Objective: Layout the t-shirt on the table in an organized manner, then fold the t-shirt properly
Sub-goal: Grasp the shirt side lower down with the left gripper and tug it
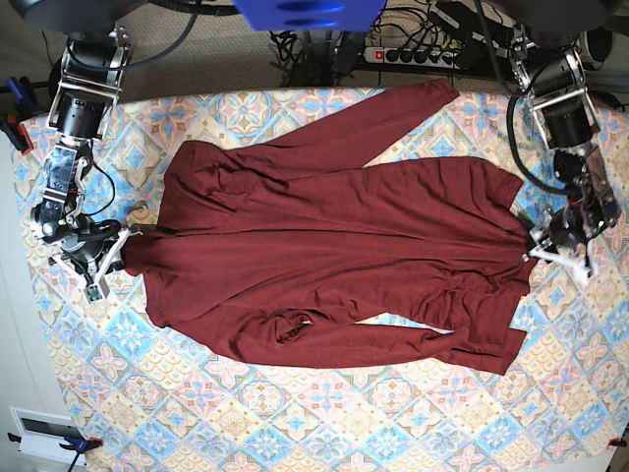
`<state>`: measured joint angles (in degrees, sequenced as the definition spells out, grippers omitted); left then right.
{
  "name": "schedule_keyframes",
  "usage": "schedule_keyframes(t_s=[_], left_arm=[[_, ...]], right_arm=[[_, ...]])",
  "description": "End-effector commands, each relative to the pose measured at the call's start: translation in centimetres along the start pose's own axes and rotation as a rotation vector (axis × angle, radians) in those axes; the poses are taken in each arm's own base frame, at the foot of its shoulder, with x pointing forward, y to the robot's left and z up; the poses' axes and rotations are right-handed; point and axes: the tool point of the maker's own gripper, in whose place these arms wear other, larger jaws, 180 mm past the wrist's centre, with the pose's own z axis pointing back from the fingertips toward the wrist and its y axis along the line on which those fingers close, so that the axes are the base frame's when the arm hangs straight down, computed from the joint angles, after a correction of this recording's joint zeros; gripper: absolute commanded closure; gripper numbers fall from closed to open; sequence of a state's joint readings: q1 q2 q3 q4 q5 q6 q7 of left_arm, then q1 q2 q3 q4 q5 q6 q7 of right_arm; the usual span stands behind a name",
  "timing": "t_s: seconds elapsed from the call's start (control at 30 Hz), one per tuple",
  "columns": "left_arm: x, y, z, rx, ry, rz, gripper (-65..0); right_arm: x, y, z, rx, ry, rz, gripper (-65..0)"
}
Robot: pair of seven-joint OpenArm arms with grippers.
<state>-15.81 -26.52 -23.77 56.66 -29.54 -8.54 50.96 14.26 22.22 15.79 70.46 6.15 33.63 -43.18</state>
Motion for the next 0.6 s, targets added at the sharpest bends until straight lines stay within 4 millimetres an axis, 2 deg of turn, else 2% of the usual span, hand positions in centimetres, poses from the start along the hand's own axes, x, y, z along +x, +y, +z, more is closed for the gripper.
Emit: schedule_keyframes(t_s=[0.0,0.1,0.17,0.33,0.43,0.5,0.57], left_arm=[[1.4,0.2,0.7,-0.001,-0.031,-0.006,-21.2],[0.9,0.8,2.0,-0.011,-0.021,-0.021,-29.5],[0.2,-0.3,3.3,-0.068,-0.024,-0.036,-32.8],[-3.1,-3.3,7.1,-0.208,0.003,-0.089,-33.2],[-4.6,-2.9,9.0,-0.220,0.002,-0.089,-32.7],[-6.2,-2.5,9.4,-0.219,0.003,-0.062,-32.5],[-6.9,-2.0,9.2,-0.210,0.013,-0.040,-32.5]], right_arm=[[2.1,-1.5,0.9,-0.033,-0.056,0.010,-13.2],[2.2,-1.5,0.9,-0.034,-0.059,0.012,-13.2],[2.2,-1.5,0.9,-0.034,-0.060,0.012,-13.2],[2.2,-1.5,0.9,-0.034,-0.060,0.013,-13.2],[2.2,-1.5,1.0,-0.034,-0.061,0.015,-13.2],[2.2,-1.5,1.0,-0.033,-0.059,0.015,-13.2],[2.2,-1.5,1.0,-0.033,-0.061,0.015,-13.2]])
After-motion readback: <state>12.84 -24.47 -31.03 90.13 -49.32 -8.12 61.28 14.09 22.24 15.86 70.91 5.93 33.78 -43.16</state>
